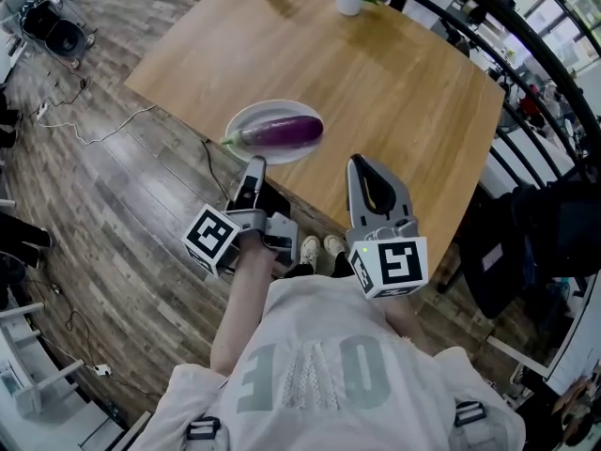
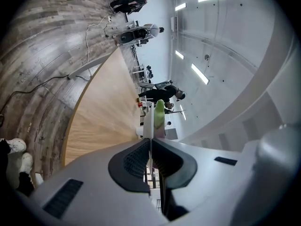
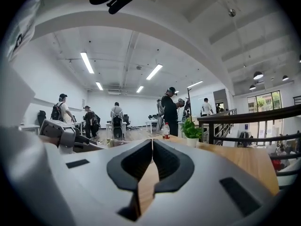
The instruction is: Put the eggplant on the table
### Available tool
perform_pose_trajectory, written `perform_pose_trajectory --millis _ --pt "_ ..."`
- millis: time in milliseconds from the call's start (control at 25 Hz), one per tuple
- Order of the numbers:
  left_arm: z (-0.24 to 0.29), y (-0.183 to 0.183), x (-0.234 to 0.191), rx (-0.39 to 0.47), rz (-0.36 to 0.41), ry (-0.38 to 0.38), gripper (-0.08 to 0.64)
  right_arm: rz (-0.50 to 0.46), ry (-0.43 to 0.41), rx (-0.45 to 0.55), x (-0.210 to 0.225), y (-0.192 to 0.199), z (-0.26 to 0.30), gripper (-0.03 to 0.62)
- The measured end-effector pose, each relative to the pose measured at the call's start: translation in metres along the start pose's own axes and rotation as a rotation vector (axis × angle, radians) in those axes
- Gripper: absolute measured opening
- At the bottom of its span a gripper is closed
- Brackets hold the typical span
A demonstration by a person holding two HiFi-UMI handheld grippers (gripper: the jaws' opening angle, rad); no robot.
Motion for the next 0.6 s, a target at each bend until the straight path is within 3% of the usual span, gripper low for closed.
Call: perform_pose_trajectory --millis 280,600 --pt "0.015 0.010 -0.001 0.015 -0.016 -0.012 0.020 0.013 -0.012 0.027 0.022 -0.004 0.019 0.020" --pt "0.040 0.024 0.004 -0.037 -0.012 0.004 0.019 0.030 0.025 0.037 0.043 -0.006 0.024 0.020"
Point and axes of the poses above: the fingertips, and each gripper's own axes: z forward along the fingers, x to its right, y out of its underside, the point moved 7 cm from there along -z, backward along the fingers, and after that the axes turned 2 degrees about y, right-handed, at the moved point
